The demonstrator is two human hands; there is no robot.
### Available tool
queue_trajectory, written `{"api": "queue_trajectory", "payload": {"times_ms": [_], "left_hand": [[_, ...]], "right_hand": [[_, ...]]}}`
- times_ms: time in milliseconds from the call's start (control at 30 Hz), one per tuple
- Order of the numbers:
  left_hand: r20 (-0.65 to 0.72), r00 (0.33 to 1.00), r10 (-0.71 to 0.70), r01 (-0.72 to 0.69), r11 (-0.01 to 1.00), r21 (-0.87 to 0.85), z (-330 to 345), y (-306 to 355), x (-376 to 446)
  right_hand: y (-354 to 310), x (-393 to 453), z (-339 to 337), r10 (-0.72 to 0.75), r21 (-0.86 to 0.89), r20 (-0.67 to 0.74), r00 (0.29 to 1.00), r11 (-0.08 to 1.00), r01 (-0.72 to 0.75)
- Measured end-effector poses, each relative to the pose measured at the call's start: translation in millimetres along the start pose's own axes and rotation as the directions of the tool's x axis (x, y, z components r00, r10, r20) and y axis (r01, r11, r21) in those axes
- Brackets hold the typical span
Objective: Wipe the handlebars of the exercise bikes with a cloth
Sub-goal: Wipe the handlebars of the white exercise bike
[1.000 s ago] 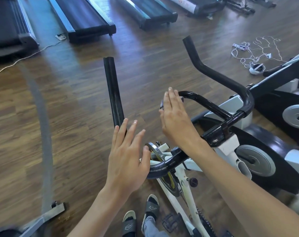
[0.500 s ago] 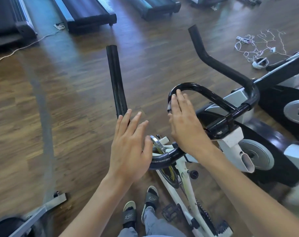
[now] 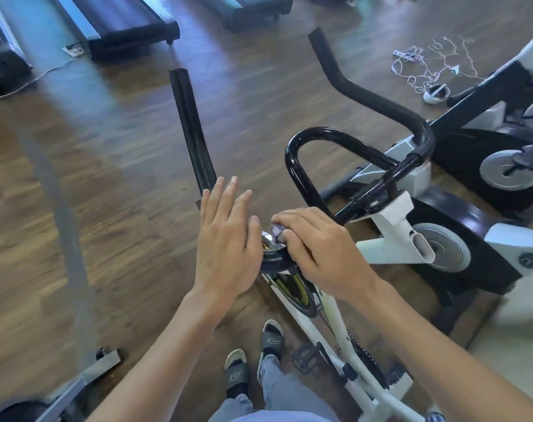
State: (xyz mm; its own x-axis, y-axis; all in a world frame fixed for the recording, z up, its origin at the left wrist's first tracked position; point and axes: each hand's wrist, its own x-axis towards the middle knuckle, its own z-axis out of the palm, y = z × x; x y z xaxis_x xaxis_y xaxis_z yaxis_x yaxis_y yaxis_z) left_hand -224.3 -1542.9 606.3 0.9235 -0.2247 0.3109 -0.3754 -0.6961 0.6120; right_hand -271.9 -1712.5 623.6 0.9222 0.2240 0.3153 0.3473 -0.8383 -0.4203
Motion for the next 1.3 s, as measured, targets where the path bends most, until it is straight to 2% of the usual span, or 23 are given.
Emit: {"api": "queue_trajectory", "payload": {"times_ms": [100, 200, 367, 467, 567, 667, 767, 867, 1000, 1100, 1167, 1200, 1300], "left_hand": [[-0.012, 1.0, -0.027, 0.024, 0.977, -0.21, -1.6, -5.4, 1.0], [0.012, 0.998, -0.059, 0.058, 0.89, -0.453, -9.1, -20.2, 4.3], [-0.024, 0.979, -0.201, 0.17, 0.882, -0.439, -27.9, -45.6, 28.6], [0.043, 0.983, -0.179, 0.183, 0.926, -0.332, -33.0, -52.7, 46.3], [0.131, 0.99, -0.057, 0.082, 0.978, -0.19, -34.5, -61.1, 53.6], [0.185, 0.981, 0.054, -0.049, 0.998, -0.031, -43.1, -76.4, 62.6], [0.259, 0.949, 0.178, -0.212, 0.971, 0.111, -57.0, -95.3, 76.4], [0.307, 0.905, 0.295, -0.37, 0.902, 0.224, -70.9, -112.8, 100.2], [0.377, 0.81, 0.45, -0.568, 0.762, 0.311, -86.8, -128.4, 138.6], [0.433, 0.741, 0.514, -0.656, 0.69, 0.305, -98.2, -136.5, 161.2], [0.456, 0.696, 0.555, -0.705, 0.649, 0.286, -104.8, -143.8, 172.8], [0.471, 0.67, 0.574, -0.728, 0.631, 0.268, -107.0, -146.9, 178.3], [0.487, 0.616, 0.619, -0.77, 0.604, 0.206, -108.4, -152.9, 188.2]], "right_hand": [[-8.8, -13.2, 9.5, -0.056, -0.022, -0.081, 0.995, 0.998, 0.054], [-17.1, -9.4, 21.2, -0.081, -0.088, -0.119, 0.99, 0.994, 0.071], [-24.6, -10.1, 29.4, -0.11, -0.203, -0.157, 0.981, 0.976, 0.077], [-29.8, -13.9, 30.0, -0.181, -0.279, -0.174, 0.968, 0.952, 0.128], [-47.9, -11.6, 38.5, -0.157, -0.349, -0.12, 0.98, 0.931, 0.107], [-72.2, 10.1, 55.4, -0.032, -0.426, -0.024, 0.999, 0.905, 0.018], [-89.7, 39.0, 70.8, 0.112, -0.43, 0.034, 0.993, 0.899, -0.086], [-93.3, 72.1, 83.1, 0.244, -0.483, 0.115, 0.963, 0.861, -0.16], [-93.0, 125.8, 97.6, 0.38, -0.483, 0.015, 0.925, 0.812, -0.326], [-87.7, 166.4, 105.2, 0.477, -0.338, -0.08, 0.875, 0.813, -0.474], [-81.8, 170.0, 111.0, 0.46, -0.307, -0.224, 0.859, 0.803, -0.51], [-81.9, 165.0, 110.3, 0.433, -0.291, -0.251, 0.865, 0.819, -0.495], [-95.7, 127.0, 101.6, 0.476, -0.361, -0.151, 0.866, 0.789, -0.497]]}}
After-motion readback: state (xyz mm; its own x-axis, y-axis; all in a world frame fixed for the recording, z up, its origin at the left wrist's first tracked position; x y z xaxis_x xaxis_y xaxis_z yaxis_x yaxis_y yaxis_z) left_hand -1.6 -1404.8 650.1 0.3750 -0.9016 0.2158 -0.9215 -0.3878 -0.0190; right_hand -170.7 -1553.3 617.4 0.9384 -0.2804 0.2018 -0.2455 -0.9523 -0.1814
